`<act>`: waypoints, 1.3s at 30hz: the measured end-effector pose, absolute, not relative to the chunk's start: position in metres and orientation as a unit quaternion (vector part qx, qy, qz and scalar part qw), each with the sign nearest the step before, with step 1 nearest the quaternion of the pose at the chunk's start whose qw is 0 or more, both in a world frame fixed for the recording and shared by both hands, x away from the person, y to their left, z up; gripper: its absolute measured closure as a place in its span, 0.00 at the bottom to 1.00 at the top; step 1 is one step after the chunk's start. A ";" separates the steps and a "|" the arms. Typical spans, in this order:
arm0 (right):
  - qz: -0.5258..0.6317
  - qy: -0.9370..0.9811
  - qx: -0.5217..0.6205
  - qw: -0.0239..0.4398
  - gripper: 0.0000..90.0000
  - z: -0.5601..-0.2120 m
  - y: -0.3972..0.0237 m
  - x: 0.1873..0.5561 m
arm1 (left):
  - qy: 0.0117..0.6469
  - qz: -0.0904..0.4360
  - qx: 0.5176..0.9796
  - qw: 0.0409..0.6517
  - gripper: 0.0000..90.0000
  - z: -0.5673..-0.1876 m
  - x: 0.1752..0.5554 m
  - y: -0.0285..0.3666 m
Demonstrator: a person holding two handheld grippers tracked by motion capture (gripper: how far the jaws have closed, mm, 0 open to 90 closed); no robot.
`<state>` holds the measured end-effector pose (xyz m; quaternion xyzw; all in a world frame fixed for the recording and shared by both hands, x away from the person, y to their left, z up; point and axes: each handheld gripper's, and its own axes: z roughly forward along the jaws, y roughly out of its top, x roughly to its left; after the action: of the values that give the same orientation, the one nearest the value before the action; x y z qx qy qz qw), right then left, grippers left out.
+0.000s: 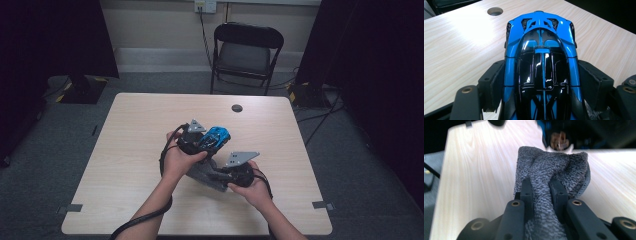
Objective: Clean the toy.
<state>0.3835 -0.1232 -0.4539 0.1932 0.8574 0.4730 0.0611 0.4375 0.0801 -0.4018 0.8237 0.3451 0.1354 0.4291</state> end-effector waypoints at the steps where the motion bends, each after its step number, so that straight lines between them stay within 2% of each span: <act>1: 0.472 0.858 0.195 0.061 0.84 -0.455 -0.125 0.384 | 0.348 0.137 0.822 0.429 0.31 -0.402 0.437 0.082; 9: 0.465 0.850 0.231 0.084 0.84 -0.455 -0.155 0.392 | 0.362 0.146 0.820 0.419 0.31 -0.406 0.433 0.110; 29: 0.443 0.802 0.362 0.170 0.83 -0.457 -0.241 0.422 | 0.414 0.157 0.811 0.382 0.31 -0.446 0.430 0.173; 39: 0.423 0.792 0.402 0.179 0.82 -0.470 -0.262 0.432 | 0.454 0.155 0.800 0.361 0.31 -0.474 0.436 0.205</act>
<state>0.4324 -0.2622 -0.4700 0.4016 0.7921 0.4232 0.1793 0.4362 0.2045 -0.4742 0.7995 0.4541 0.1552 0.3612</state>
